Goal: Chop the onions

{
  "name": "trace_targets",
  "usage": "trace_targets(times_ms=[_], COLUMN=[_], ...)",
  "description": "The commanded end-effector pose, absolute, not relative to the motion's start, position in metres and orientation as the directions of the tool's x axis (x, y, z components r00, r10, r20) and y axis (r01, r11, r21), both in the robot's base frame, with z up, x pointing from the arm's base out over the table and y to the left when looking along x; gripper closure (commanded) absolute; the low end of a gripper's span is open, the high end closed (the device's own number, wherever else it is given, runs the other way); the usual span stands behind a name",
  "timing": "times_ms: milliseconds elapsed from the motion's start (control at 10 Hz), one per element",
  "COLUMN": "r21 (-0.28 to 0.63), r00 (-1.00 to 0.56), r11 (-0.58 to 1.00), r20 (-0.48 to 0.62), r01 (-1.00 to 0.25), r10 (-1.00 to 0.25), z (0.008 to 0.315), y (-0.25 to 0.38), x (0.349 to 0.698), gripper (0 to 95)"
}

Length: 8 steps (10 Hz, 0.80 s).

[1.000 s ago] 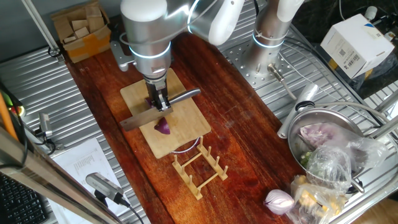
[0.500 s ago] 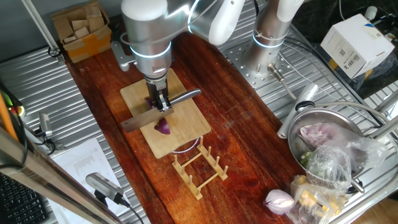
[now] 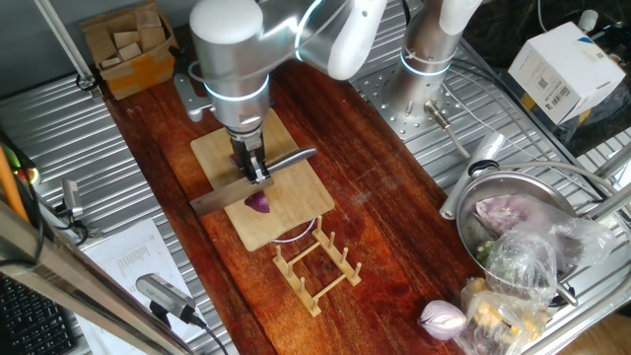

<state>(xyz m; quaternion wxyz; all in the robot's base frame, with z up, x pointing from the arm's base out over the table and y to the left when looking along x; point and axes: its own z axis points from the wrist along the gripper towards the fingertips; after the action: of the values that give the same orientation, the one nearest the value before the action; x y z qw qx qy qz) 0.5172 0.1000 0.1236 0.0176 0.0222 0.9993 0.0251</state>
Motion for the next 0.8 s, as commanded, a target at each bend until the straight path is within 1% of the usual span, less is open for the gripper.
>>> trace_targets(times_ms=[100, 800], r21=[0.046, 0.038], r00=[-0.998, -0.999], r11=[0.998, 0.999], r20=[-0.037, -0.026], r01=[0.04, 0.028], r10=[0.042, 0.029], z=[0.1202, 0.116], y=[0.0978, 0.0951], x=[0.5164, 0.5163], gripper=[95.0, 95.0])
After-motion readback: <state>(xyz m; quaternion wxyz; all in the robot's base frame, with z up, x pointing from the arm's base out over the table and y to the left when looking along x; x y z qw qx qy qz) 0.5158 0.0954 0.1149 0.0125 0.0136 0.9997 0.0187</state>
